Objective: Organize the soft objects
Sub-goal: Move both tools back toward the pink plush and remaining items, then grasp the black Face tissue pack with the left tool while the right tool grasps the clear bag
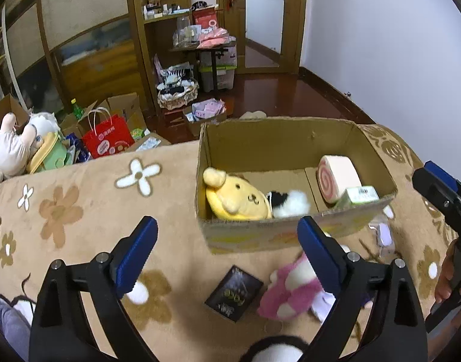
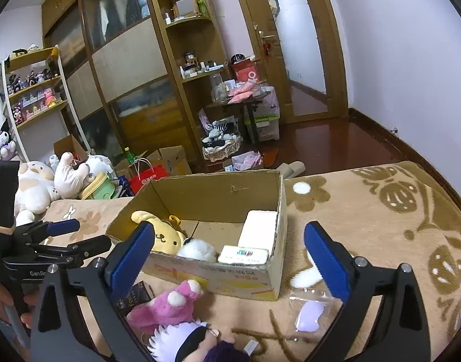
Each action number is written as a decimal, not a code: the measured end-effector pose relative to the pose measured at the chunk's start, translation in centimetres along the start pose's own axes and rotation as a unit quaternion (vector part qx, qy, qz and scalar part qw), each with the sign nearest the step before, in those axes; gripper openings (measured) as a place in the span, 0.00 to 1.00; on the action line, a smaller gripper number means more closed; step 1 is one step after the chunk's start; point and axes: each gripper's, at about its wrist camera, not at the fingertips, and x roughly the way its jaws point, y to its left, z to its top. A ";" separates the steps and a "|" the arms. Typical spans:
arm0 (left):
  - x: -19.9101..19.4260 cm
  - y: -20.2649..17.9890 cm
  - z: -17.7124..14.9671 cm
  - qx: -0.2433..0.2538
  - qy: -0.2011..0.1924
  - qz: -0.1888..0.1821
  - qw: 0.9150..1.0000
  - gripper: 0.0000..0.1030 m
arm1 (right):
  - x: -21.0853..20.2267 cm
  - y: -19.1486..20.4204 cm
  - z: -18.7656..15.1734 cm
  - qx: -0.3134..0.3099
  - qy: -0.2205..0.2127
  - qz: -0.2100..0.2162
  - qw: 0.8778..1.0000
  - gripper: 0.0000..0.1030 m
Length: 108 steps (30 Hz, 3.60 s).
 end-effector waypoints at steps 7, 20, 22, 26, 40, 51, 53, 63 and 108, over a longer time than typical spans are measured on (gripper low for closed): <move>-1.9 0.7 -1.2 -0.018 0.009 0.001 1.000 0.94 | -2.3 0.3 -0.2 -0.008 -0.004 -0.008 1.000 1.00; -4.0 -0.1 -3.5 0.006 0.027 0.018 0.999 0.94 | -4.8 1.0 -1.4 -0.019 0.002 -0.017 1.000 1.00; -4.0 -0.1 -3.8 0.008 0.031 0.021 0.999 0.94 | -4.9 1.2 -1.7 -0.021 0.005 -0.017 1.000 1.00; -3.8 -0.3 -4.1 0.012 0.041 0.018 0.999 0.94 | -4.7 1.4 -2.2 -0.019 0.013 -0.015 1.000 1.00; -2.0 -0.3 -4.0 0.015 0.065 0.024 0.997 0.94 | -3.2 1.2 -3.1 -0.016 0.035 -0.026 0.999 1.00; 0.5 1.0 -3.8 -0.009 0.100 0.019 0.995 0.94 | -1.4 -0.2 -3.3 -0.001 0.047 -0.051 0.998 1.00; 1.3 1.2 -3.9 -0.012 0.113 0.019 0.993 0.94 | -0.9 -0.5 -3.4 0.004 0.052 -0.057 0.997 1.00; 4.7 1.9 -4.3 -0.023 0.156 0.029 0.987 0.94 | 1.7 -2.8 -4.5 0.032 0.096 -0.078 0.992 1.00; 12.2 4.3 -5.9 -0.049 0.235 0.010 0.971 0.94 | 7.5 -5.7 -8.9 0.033 0.208 -0.158 0.965 0.87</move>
